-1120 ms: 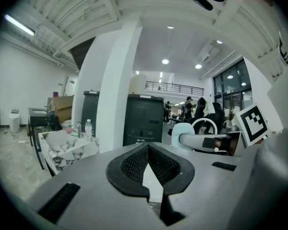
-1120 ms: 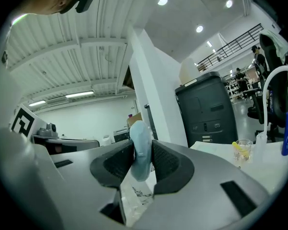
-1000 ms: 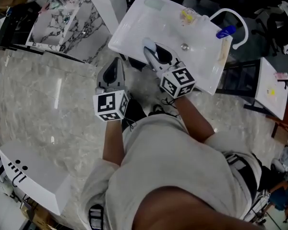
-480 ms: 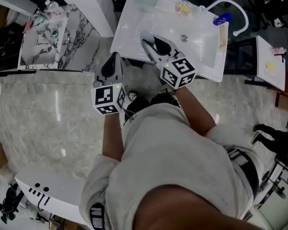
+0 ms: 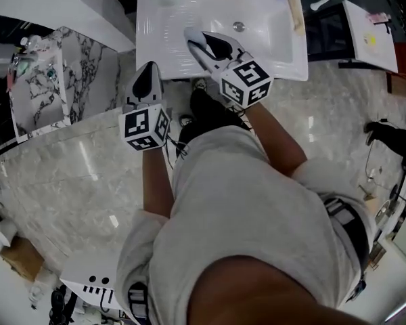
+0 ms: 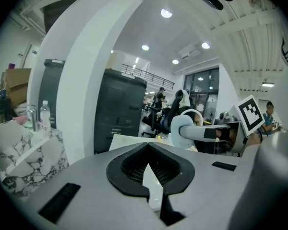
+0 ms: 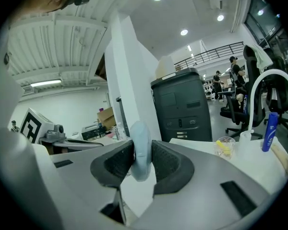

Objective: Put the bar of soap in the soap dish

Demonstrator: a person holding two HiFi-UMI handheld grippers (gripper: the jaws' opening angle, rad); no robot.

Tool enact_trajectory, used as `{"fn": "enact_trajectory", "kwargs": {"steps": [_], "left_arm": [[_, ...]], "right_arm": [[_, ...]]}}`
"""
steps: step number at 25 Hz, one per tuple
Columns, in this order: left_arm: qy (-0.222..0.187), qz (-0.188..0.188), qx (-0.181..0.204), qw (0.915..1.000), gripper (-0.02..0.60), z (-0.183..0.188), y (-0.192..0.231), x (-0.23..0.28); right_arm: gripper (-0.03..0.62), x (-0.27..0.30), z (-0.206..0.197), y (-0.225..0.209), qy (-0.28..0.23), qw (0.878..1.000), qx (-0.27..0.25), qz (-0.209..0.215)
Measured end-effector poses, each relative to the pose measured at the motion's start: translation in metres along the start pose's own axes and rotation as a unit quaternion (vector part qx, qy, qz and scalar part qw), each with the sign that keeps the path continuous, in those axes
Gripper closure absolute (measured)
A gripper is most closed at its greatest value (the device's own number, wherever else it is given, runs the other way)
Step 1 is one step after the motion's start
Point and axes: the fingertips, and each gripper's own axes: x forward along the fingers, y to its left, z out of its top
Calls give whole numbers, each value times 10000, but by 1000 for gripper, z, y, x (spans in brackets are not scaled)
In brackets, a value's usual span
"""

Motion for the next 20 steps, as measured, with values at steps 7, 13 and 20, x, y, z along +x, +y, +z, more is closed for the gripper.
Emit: {"fn": "enact_trajectory", "kwargs": {"steps": [7,13,20], "left_arm": [[250,-263,175,9992,563,11,4,58],[537,-308,270,9977,563,13,15,110],[998,-340,276,9940,563,-7,21,162]], "right_arm": [[479,25,4,-55,43,9997,173,-193],[480,59,5,-94,114,9992,338,-163],[480,83,-24,-138,522,9972,504,-179]]}}
